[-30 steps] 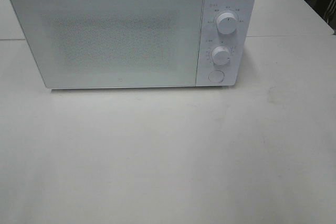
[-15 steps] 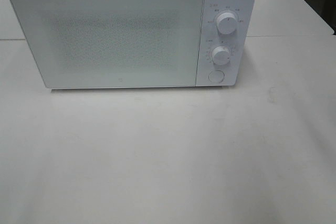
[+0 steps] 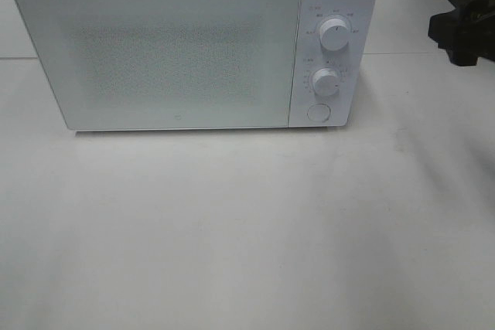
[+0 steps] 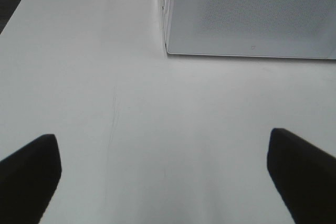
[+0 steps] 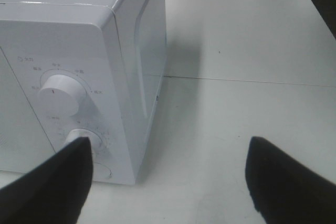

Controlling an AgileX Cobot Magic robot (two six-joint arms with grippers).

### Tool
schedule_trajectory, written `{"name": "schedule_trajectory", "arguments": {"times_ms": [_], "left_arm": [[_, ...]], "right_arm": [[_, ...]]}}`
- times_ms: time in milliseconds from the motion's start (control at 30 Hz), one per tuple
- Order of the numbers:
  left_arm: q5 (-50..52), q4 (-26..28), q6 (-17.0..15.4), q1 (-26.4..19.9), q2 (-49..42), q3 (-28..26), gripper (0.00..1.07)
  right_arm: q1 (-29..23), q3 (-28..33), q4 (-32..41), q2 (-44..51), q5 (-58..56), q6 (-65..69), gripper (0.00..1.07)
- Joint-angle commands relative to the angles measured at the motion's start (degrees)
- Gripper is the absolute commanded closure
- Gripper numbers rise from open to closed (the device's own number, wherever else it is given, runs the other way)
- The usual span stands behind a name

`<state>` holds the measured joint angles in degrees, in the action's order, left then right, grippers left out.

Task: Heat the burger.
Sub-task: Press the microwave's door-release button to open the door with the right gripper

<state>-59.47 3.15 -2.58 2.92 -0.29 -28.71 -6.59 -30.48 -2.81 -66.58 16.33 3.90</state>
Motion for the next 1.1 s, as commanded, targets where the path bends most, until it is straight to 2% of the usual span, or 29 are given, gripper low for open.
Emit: {"name": "schedule_trajectory", "arguments": {"times_ms": [33, 100, 200, 267, 300, 333, 367, 433, 467, 500, 567, 700, 733, 867, 900, 1100], "left_arm": [[0.4, 0.0, -0.06, 0.23, -1.2, 0.06, 0.06], [0.4, 0.0, -0.06, 0.23, -1.2, 0.06, 0.06], [0.4, 0.0, -0.06, 0.23, -1.2, 0.06, 0.06], [0.4, 0.0, -0.06, 0.23, -1.2, 0.06, 0.06], [0.4, 0.0, -0.06, 0.23, -1.2, 0.06, 0.06], [0.4, 0.0, -0.06, 0.23, -1.2, 0.06, 0.06], [0.4, 0.0, -0.06, 0.23, -1.2, 0.06, 0.06], [0.4, 0.0, -0.06, 0.23, -1.2, 0.06, 0.06], [0.4, 0.0, -0.06, 0.23, -1.2, 0.06, 0.06], [0.4, 0.0, -0.06, 0.23, -1.2, 0.06, 0.06], [0.4, 0.0, -0.06, 0.23, -1.2, 0.06, 0.06], [0.4, 0.0, -0.06, 0.23, -1.2, 0.06, 0.06], [0.4, 0.0, -0.06, 0.23, -1.2, 0.06, 0.06], [0.4, 0.0, -0.06, 0.23, -1.2, 0.06, 0.06], [0.4, 0.0, -0.06, 0.23, -1.2, 0.06, 0.06], [0.4, 0.0, -0.06, 0.23, -1.2, 0.06, 0.06]], "right_arm": [[0.11, 1.78, 0.06, -1.78, 7.05, -1.78, 0.31], [0.06, 4.18, 0.74, -4.3, 13.87, -3.44, 0.31], [-0.4, 4.98, 1.49, -5.16, 16.1, -4.47, 0.31], [-3.38, 7.91, 5.79, -8.71, 24.18, -11.57, 0.31], [-3.38, 7.91, 5.79, -8.71, 24.18, -11.57, 0.31], [-4.47, 8.54, 7.91, -9.74, 26.36, -13.35, 0.31], [-6.82, 9.51, 13.06, -11.52, 31.0, -16.04, 0.31], [-7.79, 9.97, 15.18, -12.38, 32.66, -17.3, 0.31], [-10.31, 10.54, 19.77, -14.32, 36.33, -19.19, 0.31], [-10.31, 10.54, 19.77, -14.32, 36.33, -19.19, 0.31], [-14.21, 10.6, 24.35, -17.07, 39.48, -20.68, 0.31], [-17.99, 10.6, 27.39, -19.54, 42.69, -21.03, 0.31], [-20.86, 10.6, 30.02, -21.6, 44.86, -20.91, 0.31], [-24.47, 10.6, 33.29, -24.47, 46.64, -20.74, 0.31], [-26.87, 10.6, 35.41, -26.41, 47.56, -20.51, 0.31], [-32.43, 9.74, 40.51, -30.94, 49.16, -20.11, 0.31]]}}
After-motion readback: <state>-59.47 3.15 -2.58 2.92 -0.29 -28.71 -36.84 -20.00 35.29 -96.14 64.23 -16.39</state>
